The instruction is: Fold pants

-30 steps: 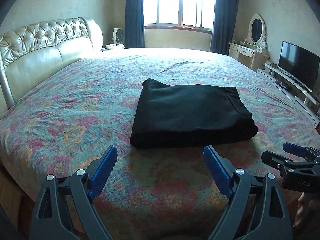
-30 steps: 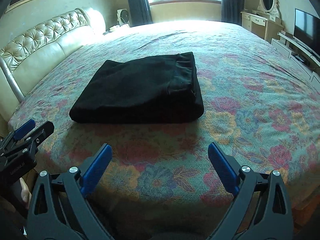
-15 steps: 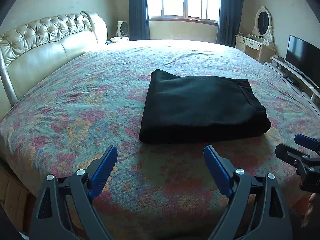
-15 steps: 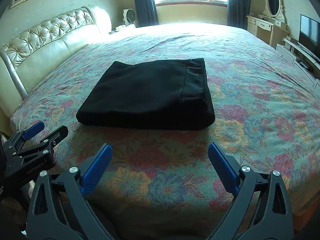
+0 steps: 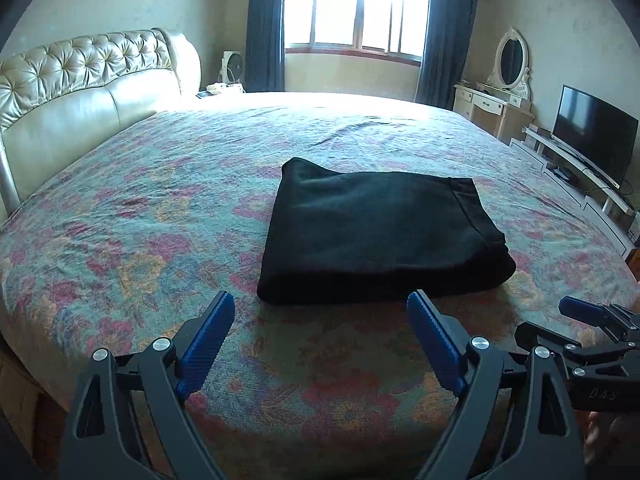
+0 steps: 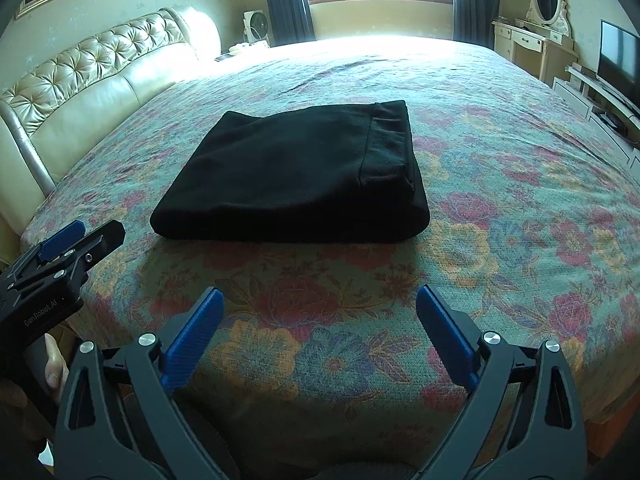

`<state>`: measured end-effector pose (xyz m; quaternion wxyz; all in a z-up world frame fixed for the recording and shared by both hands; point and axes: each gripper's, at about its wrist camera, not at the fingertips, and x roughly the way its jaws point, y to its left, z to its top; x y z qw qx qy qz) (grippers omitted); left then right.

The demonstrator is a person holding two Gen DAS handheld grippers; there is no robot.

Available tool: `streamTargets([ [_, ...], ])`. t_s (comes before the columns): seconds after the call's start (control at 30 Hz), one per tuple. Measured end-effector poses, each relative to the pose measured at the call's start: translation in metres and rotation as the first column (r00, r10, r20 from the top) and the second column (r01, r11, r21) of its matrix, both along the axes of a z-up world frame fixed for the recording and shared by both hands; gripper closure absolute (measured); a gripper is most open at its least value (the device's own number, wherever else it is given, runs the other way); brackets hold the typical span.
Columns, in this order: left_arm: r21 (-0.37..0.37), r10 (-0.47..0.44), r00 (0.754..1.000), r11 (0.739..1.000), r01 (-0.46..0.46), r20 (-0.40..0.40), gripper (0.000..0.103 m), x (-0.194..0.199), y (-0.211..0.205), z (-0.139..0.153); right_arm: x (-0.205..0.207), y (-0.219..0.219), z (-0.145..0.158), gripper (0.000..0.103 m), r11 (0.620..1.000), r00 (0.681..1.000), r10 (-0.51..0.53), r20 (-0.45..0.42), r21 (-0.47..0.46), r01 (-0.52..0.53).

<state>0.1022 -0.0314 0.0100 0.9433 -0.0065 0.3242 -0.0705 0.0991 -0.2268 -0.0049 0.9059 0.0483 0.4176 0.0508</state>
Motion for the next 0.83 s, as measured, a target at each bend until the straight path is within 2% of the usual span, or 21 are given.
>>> streamTargets([
  [0.13, 0.048, 0.037, 0.999, 0.998, -0.036, -0.015, 0.016, 0.0, -0.003, -0.001, -0.001, -0.001, -0.001, 0.006, 1.0, 1.0, -0.001, -0.005, 0.008, 0.001],
  [0.23, 0.127, 0.13, 0.991, 0.984, -0.129, -0.001, 0.015, -0.004, -0.006, -0.003, -0.002, -0.003, -0.002, 0.006, 1.0, 1.0, -0.006, -0.008, 0.017, 0.007],
  [0.27, 0.12, 0.138, 0.99, 0.983, -0.136, -0.006, 0.015, -0.006, -0.005, -0.004, -0.002, -0.004, -0.003, 0.006, 1.0, 1.0, -0.009, -0.01, 0.021, 0.009],
  [0.33, 0.058, 0.101, 0.994, 0.994, -0.098, -0.049, 0.014, -0.005, -0.001, -0.004, -0.003, -0.005, -0.003, 0.006, 1.0, 1.0, -0.014, -0.013, 0.027, 0.014],
  [0.37, 0.058, 0.089, 0.994, 0.995, -0.085, -0.062, 0.014, -0.004, -0.001, -0.005, -0.003, -0.006, -0.003, 0.006, 0.999, 1.0, -0.016, -0.014, 0.029, 0.017],
  [0.5, 0.124, 0.062, 0.998, 0.991, -0.059, -0.02, 0.014, -0.008, -0.009, -0.001, -0.004, -0.008, -0.003, 0.006, 0.999, 1.0, -0.023, -0.013, 0.03, 0.023],
  [0.67, 0.069, 0.037, 0.998, 0.997, -0.034, -0.042, 0.014, -0.008, -0.008, -0.001, -0.005, -0.013, -0.002, 0.006, 0.999, 0.999, -0.033, -0.013, 0.032, 0.033],
  [0.83, 0.059, 0.035, 0.998, 0.998, -0.032, -0.055, 0.014, -0.007, -0.009, -0.001, -0.005, -0.015, -0.003, 0.006, 0.999, 0.999, -0.036, -0.018, 0.033, 0.037],
])
